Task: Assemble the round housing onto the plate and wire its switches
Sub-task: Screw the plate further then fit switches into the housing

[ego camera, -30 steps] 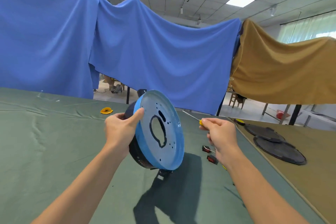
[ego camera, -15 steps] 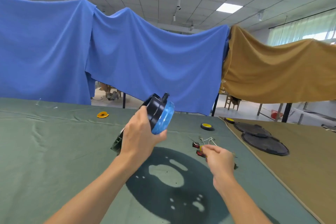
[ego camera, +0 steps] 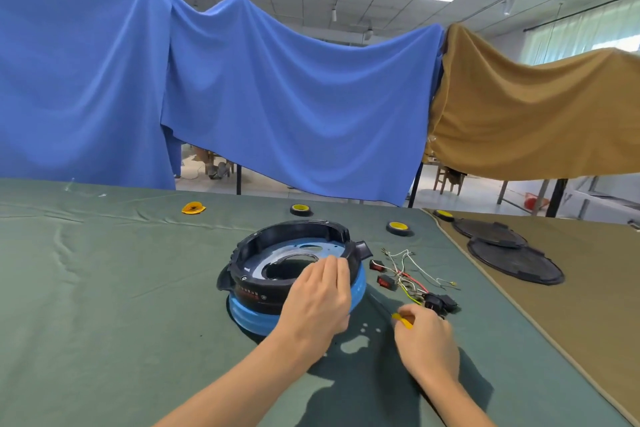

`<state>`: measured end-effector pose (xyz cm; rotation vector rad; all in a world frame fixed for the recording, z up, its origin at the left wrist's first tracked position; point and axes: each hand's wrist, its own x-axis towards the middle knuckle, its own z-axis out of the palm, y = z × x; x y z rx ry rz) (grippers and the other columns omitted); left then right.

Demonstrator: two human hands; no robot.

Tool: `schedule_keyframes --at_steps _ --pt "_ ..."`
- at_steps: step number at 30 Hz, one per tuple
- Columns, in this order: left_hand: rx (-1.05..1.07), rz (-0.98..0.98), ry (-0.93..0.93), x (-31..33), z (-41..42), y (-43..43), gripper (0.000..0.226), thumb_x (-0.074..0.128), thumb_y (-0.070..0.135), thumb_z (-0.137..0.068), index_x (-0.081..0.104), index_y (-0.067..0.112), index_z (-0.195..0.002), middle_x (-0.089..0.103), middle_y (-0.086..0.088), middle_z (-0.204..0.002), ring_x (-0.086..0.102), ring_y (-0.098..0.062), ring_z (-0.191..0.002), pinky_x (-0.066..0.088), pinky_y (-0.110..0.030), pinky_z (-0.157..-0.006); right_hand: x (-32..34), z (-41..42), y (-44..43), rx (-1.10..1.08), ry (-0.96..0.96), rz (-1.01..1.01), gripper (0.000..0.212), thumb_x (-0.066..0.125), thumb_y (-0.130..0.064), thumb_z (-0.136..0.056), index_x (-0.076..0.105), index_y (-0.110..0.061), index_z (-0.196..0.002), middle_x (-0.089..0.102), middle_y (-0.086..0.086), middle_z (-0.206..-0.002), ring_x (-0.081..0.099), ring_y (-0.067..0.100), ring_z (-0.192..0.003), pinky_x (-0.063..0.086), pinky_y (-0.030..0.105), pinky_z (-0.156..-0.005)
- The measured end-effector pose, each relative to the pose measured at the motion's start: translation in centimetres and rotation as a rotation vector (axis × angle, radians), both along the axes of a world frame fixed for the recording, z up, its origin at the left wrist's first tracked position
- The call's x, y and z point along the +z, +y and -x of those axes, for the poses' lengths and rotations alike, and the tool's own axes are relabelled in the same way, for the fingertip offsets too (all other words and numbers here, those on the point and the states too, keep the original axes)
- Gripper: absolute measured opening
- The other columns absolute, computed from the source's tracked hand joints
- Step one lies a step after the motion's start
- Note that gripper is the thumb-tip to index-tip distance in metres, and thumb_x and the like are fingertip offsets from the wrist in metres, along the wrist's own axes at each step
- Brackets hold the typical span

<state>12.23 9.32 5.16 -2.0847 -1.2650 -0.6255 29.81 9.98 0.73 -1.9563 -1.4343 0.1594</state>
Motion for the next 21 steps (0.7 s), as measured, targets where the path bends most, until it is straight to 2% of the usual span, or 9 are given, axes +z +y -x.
schedule_keyframes --at_steps 5,10,13,17,21 --pt "0.007 0.066 0.089 -0.8 -0.1 0.9 0.05 0.089 0.031 -0.05 0.071 0.008 -0.09 0.06 0.001 -0.076 0.06 -0.017 -0.068 0.053 -0.026 -0.065 -0.2 -1.1 0.8 0.074 -0.148 -0.011 0.011 0.056 -0.02 -0.088 0.063 -0.021 -0.097 0.067 -0.001 -0.099 0.056 0.021 -0.095 0.046 0.031 -0.071" --pt "-0.061 0.124 0.134 -2.1 0.8 1.3 0.048 0.086 0.038 -0.058 0.068 0.008 -0.091 0.059 0.0 -0.081 0.06 -0.019 -0.072 0.053 -0.03 -0.064 0.2 -2.2 1.2 0.103 -0.245 0.026 0.004 0.054 -0.022 -0.089 0.058 -0.02 -0.091 0.065 0.002 -0.099 0.059 0.024 -0.095 0.039 0.03 -0.066" --pt "-0.097 0.133 0.129 -2.2 1.4 1.4 0.054 0.081 0.049 -0.066 0.069 0.006 -0.096 0.063 -0.002 -0.085 0.064 -0.02 -0.078 0.054 -0.032 -0.065 0.5 -3.1 1.4 0.142 -0.268 0.047 0.003 0.055 -0.023 -0.089 0.055 -0.021 -0.091 0.065 0.001 -0.1 0.059 0.023 -0.094 0.041 0.03 -0.069" --pt "-0.166 0.115 0.075 -1.9 1.8 1.5 0.027 0.071 0.033 -0.08 0.068 0.009 -0.092 0.063 -0.001 -0.083 0.065 -0.022 -0.079 0.054 -0.033 -0.07 0.7 -3.6 1.9 0.217 -0.316 0.105 0.006 0.051 -0.023 -0.088 0.052 -0.022 -0.093 0.061 -0.001 -0.103 0.057 0.024 -0.097 0.045 0.034 -0.075" --pt "-0.248 0.163 0.043 -0.6 2.8 2.1 0.018 0.073 0.028 -0.082 0.067 0.012 -0.086 0.061 0.002 -0.074 0.062 -0.021 -0.067 0.053 -0.032 -0.063 0.8 -3.5 2.4 0.277 -0.306 0.121 0.008 0.051 -0.022 -0.086 0.053 -0.02 -0.093 0.061 0.0 -0.102 0.056 0.026 -0.095 0.047 0.036 -0.077"
